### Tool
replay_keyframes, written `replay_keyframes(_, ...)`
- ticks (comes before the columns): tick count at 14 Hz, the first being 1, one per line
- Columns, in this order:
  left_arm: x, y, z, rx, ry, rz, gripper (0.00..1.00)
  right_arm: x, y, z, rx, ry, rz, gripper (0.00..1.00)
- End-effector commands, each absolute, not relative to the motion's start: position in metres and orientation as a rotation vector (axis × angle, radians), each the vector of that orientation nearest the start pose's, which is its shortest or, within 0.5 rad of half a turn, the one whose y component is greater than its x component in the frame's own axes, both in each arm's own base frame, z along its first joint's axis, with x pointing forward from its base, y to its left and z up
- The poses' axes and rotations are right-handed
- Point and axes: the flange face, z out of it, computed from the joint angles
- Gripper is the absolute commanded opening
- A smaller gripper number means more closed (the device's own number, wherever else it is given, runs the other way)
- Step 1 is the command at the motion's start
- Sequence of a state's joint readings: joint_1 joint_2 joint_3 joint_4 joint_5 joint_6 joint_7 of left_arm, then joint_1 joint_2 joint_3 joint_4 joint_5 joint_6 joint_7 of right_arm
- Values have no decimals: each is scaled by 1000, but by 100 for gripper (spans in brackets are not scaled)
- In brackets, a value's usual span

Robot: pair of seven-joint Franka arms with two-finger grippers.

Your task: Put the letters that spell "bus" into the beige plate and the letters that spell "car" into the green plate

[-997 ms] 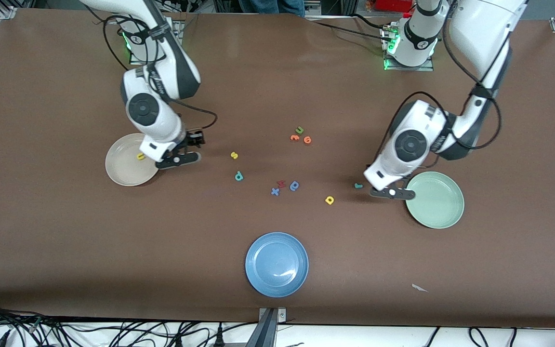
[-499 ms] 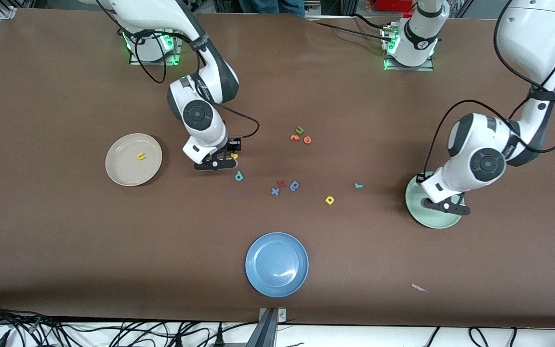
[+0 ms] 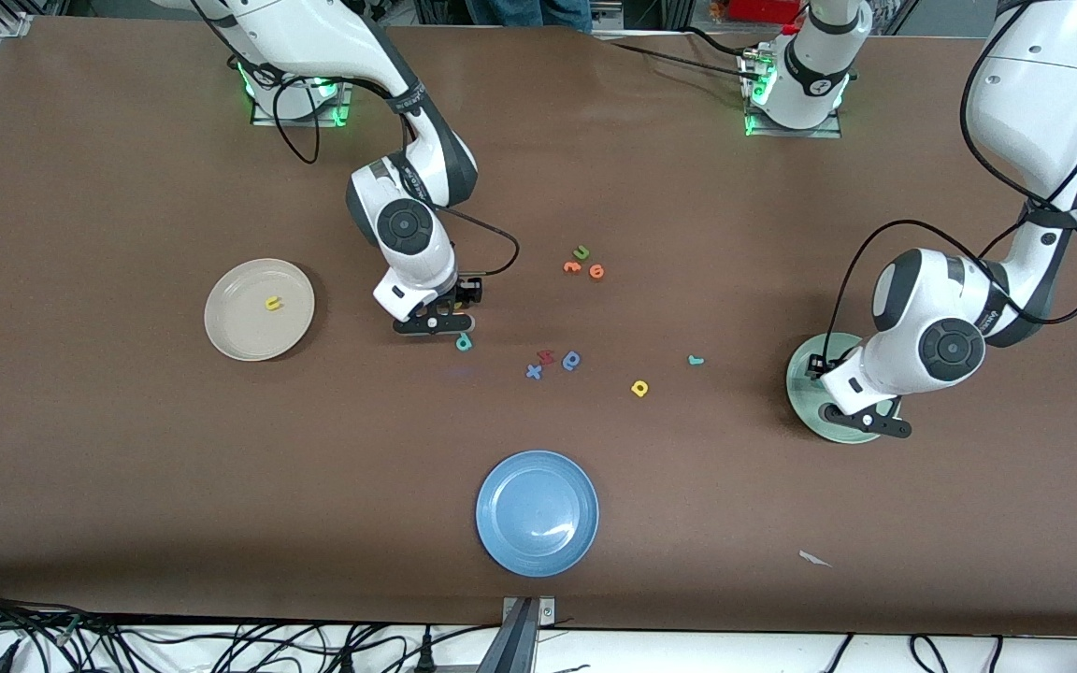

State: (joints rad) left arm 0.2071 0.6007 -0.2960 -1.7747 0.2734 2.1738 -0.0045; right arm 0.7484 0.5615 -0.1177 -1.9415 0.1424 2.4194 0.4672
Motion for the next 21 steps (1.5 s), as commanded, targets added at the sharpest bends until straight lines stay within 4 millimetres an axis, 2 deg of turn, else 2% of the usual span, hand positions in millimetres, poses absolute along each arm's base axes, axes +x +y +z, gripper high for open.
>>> replay_keyframes(1, 646, -59, 231, -3073, 363, 221, 100, 491, 371, 173, -3155, -94, 137, 65)
replay_keyframes(3, 651, -98, 239, -3075, 348, 182, 100, 491, 373, 175, -3153, -99, 133, 42)
replay_keyframes(6, 644, -138, 234, -3077, 268, 186, 100, 490, 374, 175, -3155, -106, 135, 12)
replay_keyframes(8, 640, -157, 234, -3127, 187, 208, 100, 490, 374, 179, -3151, -113, 132, 8)
replay_keyframes(10, 634, -175, 233, -3149, 165, 224, 100, 497, 370, 206, -3139, -127, 114, 8)
replay_keyframes(11, 632, -184, 227, -3156, 138, 215, 99, 502, 360, 221, -3149, -129, 144, 8)
replay_keyframes(13, 627, -201, 211, -3172, 53, 187, 98, 516, 325, 250, -3162, -239, 216, 9)
replay_keyframes(16, 618, -222, 198, -3172, 2, 180, 97, 532, 257, 279, -3151, -415, 355, 9)
replay_keyframes(19, 606, -232, 186, -3177, -19, 153, 94, 534, 169, 281, -3111, -524, 391, 11)
replay_keyframes(21, 601, -232, 186, -3169, -15, 162, 88, 534, 117, 270, -3080, -636, 416, 12)
